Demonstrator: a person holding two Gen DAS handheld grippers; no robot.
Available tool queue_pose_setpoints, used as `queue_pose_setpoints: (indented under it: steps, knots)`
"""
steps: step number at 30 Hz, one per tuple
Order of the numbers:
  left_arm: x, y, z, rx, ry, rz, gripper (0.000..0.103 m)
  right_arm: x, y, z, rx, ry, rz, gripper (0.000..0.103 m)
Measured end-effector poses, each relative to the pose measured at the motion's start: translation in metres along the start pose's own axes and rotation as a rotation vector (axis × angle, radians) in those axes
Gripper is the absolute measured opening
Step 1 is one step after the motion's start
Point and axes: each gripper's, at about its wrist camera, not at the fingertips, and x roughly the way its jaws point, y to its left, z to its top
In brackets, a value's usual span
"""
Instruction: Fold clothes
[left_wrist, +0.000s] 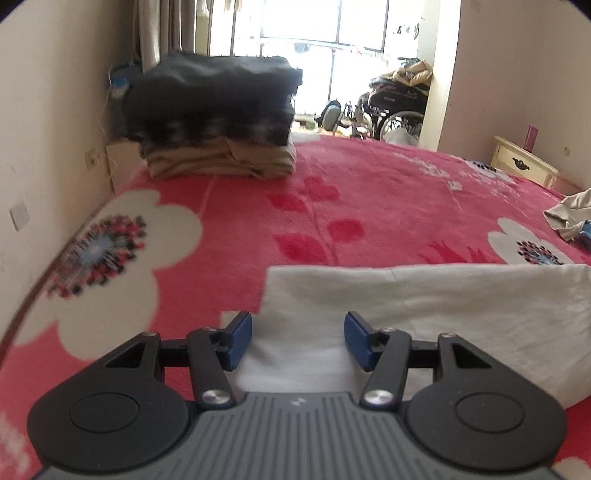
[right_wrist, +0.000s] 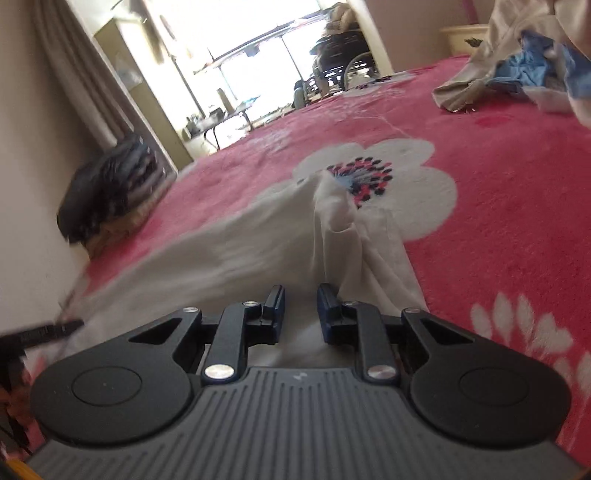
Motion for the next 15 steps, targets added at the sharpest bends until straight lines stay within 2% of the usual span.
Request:
queue_pose_setpoints:
  steps: [3,5,8,11,12,15]
  knots:
    - [-0.013,0.003,0.010,-0.011,-0.058,0.002,0.057,-0.016,0.007,0.012,0.041,-0.039,0.033,0.021]
    - [-0.019,0.002,0.019,-0.030,-0.093,-0.007,0.057,-0.027,0.006,0.017,0.140,-0.049,0.088,0.021]
    - [-0.024,-0.012,0.031,-0.028,-0.119,-0.069,0.057,-0.038,0.004,0.007,0.344,-0.011,0.141,0.025]
    - [-0.020,-0.041,0.037,0.035,-0.119,-0.154,0.057,-0.042,0.002,-0.015,0.545,0.053,0.178,0.041]
    - [-0.017,-0.052,0.037,0.063,-0.112,-0.178,0.057,-0.041,0.001,-0.024,0.592,0.080,0.174,0.045]
    - [-0.006,-0.086,0.034,0.137,-0.110,-0.237,0.057,-0.037,-0.002,-0.043,0.692,0.137,0.140,0.047]
